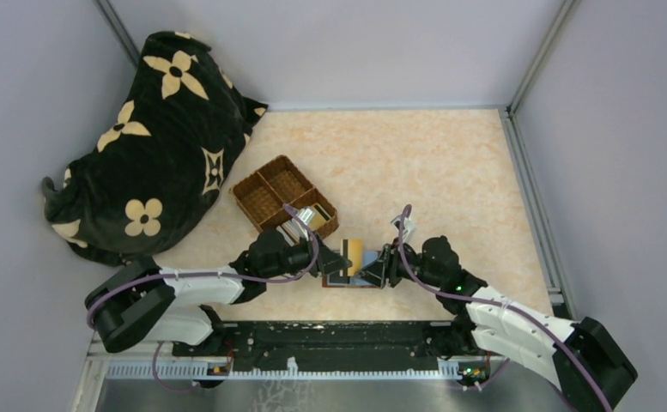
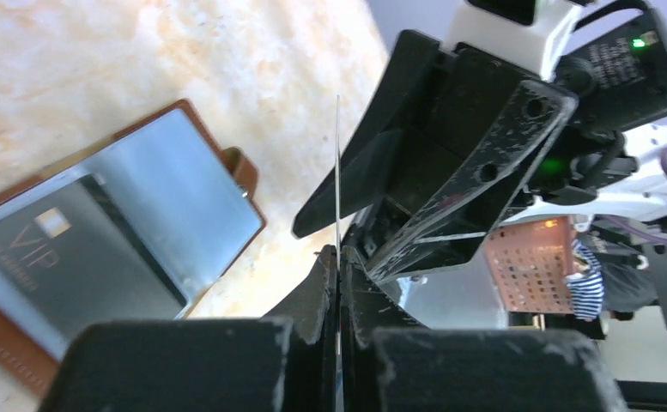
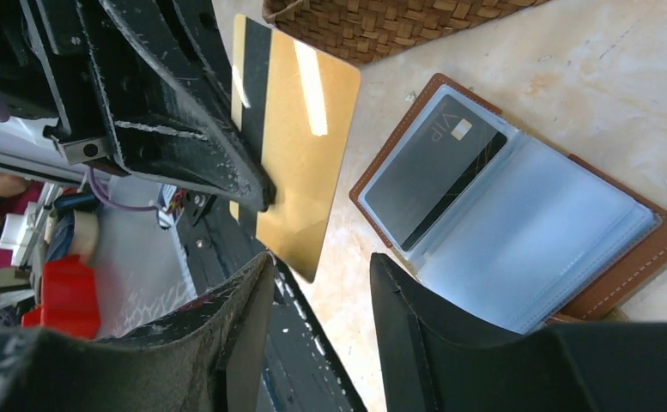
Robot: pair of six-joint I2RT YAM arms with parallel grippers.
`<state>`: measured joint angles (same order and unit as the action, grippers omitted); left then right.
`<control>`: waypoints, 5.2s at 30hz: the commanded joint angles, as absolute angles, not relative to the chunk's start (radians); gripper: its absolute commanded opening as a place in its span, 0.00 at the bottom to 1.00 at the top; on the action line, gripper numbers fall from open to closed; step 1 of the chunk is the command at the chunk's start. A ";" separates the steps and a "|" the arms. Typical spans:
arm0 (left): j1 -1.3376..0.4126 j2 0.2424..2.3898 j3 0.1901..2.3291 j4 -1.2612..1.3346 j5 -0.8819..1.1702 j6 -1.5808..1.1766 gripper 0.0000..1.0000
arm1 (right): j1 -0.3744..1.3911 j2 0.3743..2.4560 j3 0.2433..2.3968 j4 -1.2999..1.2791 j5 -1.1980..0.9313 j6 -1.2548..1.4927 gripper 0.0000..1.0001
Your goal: Take the credit cards out of the card holder
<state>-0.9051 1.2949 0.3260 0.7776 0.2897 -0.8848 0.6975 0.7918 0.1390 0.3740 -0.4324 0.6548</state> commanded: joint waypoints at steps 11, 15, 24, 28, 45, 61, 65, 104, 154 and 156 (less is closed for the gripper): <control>-0.905 1.343 0.301 1.020 0.410 -0.914 0.00 | 0.700 0.757 0.191 0.478 -0.518 0.627 0.27; -0.905 1.358 0.298 1.026 0.419 -0.914 0.00 | 0.700 0.724 0.184 0.482 -0.508 0.636 0.12; -0.897 1.305 0.273 0.989 0.365 -0.886 0.42 | 0.699 0.702 0.204 0.379 -0.500 0.603 0.00; -0.894 1.174 0.300 0.751 0.234 -0.803 0.60 | 0.699 0.685 0.236 0.276 -0.467 0.564 0.00; -0.860 0.761 0.504 0.134 0.091 -0.346 0.97 | 0.735 0.788 0.353 0.219 -0.797 0.496 0.00; -0.851 0.885 0.492 0.296 0.578 -0.364 0.53 | 0.833 0.810 0.419 0.134 -0.697 0.428 0.00; -0.849 0.861 0.487 0.266 0.586 -0.359 0.33 | 0.833 0.819 0.427 0.133 -0.693 0.422 0.00; -0.845 0.431 0.513 -0.524 -0.483 -0.740 0.51 | 0.951 1.692 1.481 -0.691 0.045 0.273 0.00; -0.847 0.357 0.480 -0.566 -0.507 -0.722 0.58 | 1.041 2.200 1.989 -0.910 0.154 0.215 0.11; -0.846 0.360 0.477 -0.561 -0.509 -0.720 0.58 | 1.049 2.186 1.977 -0.889 0.152 0.214 0.18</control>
